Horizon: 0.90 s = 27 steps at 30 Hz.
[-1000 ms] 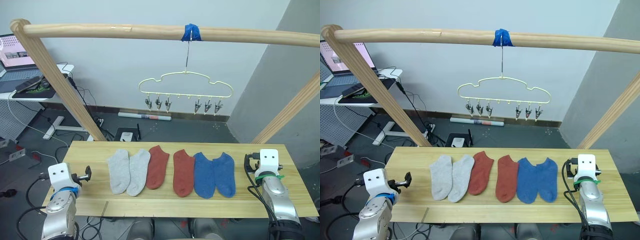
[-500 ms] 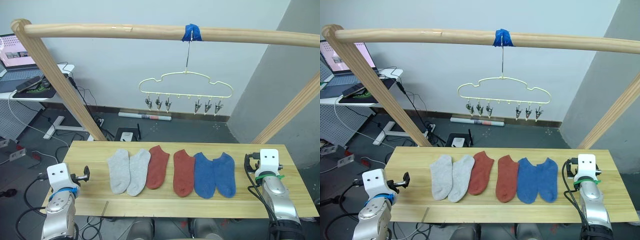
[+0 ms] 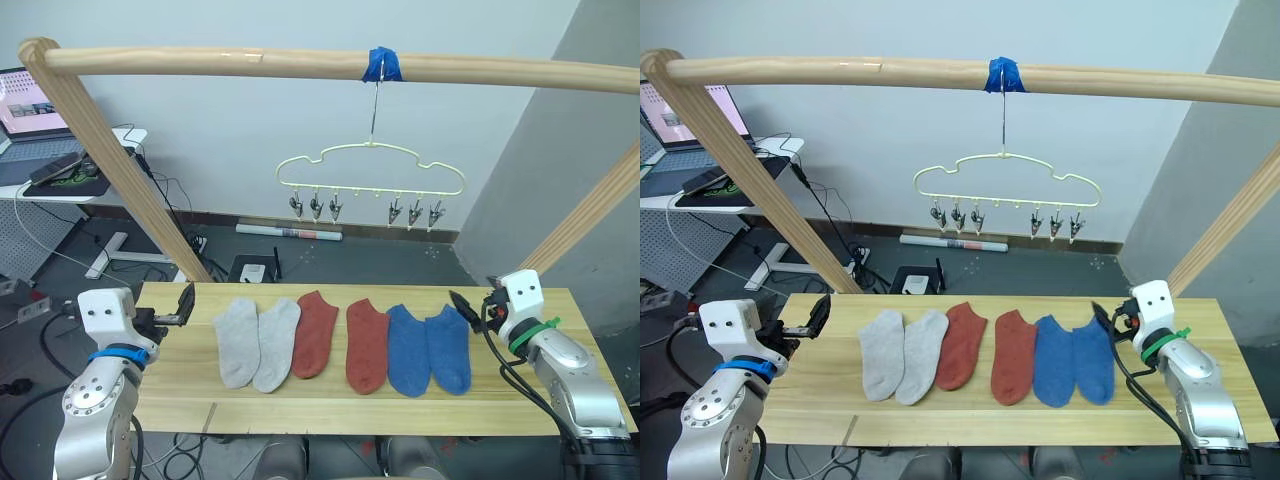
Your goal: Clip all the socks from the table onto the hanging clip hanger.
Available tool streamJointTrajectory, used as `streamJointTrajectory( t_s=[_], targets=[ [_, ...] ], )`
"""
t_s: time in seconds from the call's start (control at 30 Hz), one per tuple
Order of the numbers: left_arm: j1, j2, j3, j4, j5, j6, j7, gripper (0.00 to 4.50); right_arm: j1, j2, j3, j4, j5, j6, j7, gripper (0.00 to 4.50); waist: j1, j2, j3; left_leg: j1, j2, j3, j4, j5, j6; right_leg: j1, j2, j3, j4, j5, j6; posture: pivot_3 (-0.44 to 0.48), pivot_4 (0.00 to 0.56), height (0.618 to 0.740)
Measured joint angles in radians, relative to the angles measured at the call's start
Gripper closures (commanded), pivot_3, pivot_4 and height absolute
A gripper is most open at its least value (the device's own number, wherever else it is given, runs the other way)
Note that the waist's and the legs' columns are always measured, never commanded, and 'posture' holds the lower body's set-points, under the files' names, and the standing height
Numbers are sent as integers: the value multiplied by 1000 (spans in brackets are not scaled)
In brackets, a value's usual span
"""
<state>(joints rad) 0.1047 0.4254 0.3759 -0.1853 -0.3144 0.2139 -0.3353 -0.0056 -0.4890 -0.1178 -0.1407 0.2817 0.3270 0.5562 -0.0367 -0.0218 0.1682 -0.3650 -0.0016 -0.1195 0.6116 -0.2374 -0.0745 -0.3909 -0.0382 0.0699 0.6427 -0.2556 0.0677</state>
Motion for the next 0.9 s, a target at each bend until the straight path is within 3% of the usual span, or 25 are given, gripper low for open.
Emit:
streamJointTrajectory(
  t_s=[0.13,0.33,0.43,0.53,0.73,0.9],
  targets=[
    [-192,4,-138,-72,12,0,-38,8,-80,-13,116,-218,151,67,173,0,2,-5,5,-1,3,1,2,1,0,2,1,-3,0,0,1,-69,127,740],
    [-390,-94,-243,6,82,-14,25,8,-267,64,160,-279,236,144,163,0,-14,-5,6,-2,3,2,1,0,-1,1,1,-2,-1,2,8,-98,120,740],
    [-426,-119,-265,79,108,-48,40,8,-307,88,181,-294,250,154,159,0,-24,-5,6,-2,3,2,1,-1,-1,1,1,-2,-1,1,8,-121,118,740],
    [-452,-164,-265,170,116,-93,45,568,-345,103,191,-285,247,157,158,0,-27,-5,6,-3,2,3,1,-1,-1,0,0,-2,-1,1,8,-126,117,740],
    [-456,-195,-272,222,118,-142,49,2387,-358,104,200,-282,232,145,160,0,-35,-5,6,-3,3,3,1,-1,-1,0,0,-2,0,1,8,-139,119,740],
    [-456,-217,-292,225,117,-141,38,2387,-345,102,209,-266,202,117,162,0,-43,-5,6,-3,2,3,1,-1,-1,0,0,-2,0,1,8,-145,121,740]
  ],
)
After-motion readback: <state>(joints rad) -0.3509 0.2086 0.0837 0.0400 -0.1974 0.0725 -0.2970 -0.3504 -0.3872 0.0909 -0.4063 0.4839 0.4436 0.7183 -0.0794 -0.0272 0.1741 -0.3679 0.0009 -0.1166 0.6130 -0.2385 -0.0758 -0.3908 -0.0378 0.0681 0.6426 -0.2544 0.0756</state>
